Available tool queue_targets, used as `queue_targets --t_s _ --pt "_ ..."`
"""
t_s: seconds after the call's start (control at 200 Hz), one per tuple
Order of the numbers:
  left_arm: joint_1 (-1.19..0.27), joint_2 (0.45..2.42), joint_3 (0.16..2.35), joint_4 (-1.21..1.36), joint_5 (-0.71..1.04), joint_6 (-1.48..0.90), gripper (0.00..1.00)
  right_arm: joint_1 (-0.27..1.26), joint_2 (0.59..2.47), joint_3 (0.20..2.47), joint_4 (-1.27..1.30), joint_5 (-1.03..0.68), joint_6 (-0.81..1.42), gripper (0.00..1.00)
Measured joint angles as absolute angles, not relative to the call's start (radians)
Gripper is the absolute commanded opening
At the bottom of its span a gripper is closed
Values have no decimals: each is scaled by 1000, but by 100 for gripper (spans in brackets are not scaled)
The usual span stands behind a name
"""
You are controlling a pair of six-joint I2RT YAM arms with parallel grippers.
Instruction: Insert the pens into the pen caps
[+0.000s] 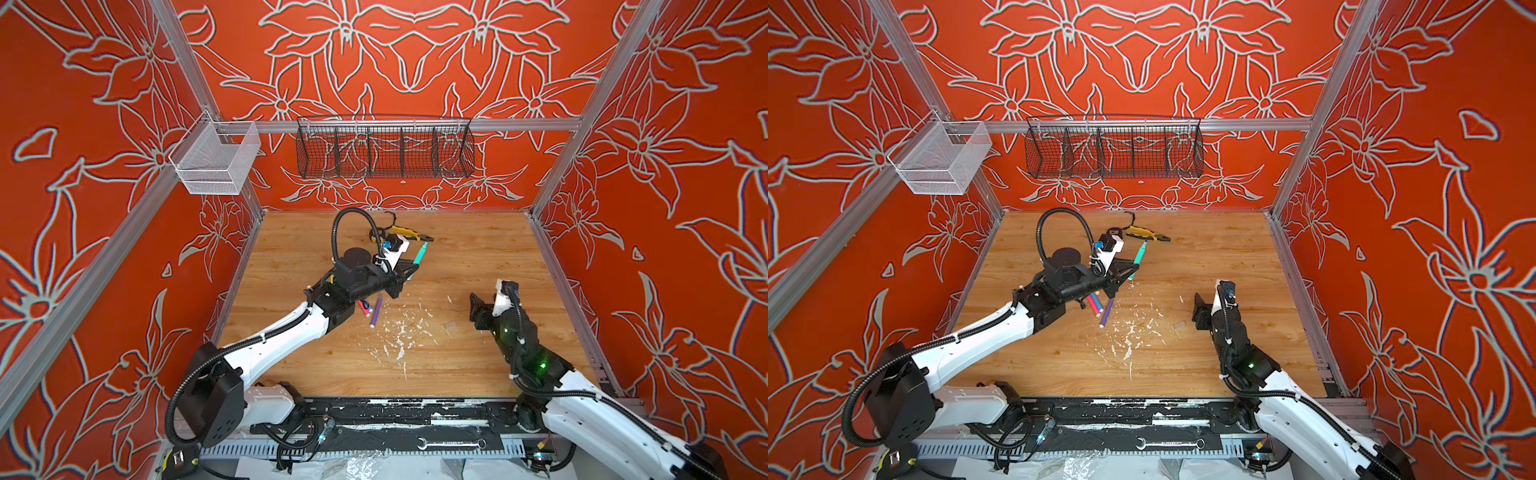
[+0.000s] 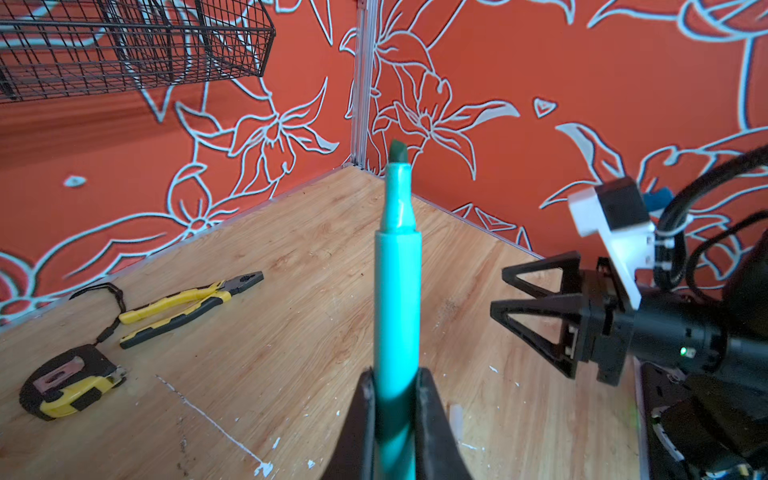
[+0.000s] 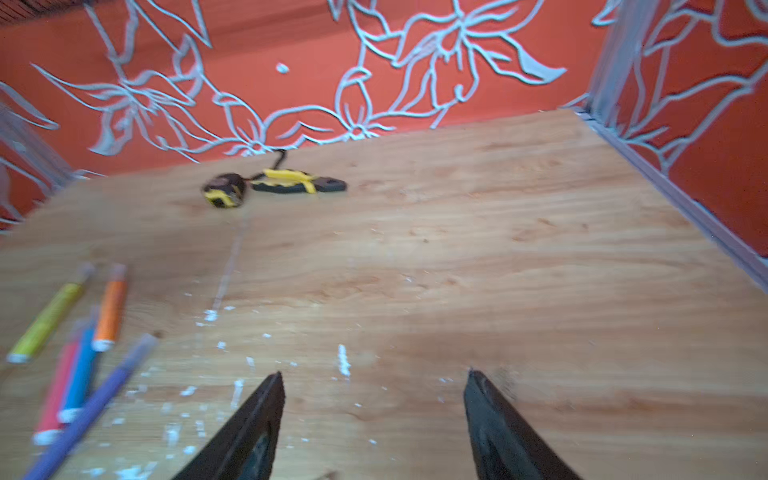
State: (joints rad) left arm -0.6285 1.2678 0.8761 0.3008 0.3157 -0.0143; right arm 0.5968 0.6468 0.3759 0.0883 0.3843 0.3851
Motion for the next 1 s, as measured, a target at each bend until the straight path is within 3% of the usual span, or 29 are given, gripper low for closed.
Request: queue_targets --t_s 0.27,0.55,0.731,1.001 --pt "-628 1114 826 353 327 -73 0 598 859 923 163 154 426 71" --pt "-628 1021 803 361 331 -80 0 649 1023 833 243 -114 492 71" --pt "-628 1024 802 352 343 -80 0 769 991 825 277 -144 476 76" --pt "-628 1013 802 332 407 -59 0 802 1013 826 318 -166 473 71"
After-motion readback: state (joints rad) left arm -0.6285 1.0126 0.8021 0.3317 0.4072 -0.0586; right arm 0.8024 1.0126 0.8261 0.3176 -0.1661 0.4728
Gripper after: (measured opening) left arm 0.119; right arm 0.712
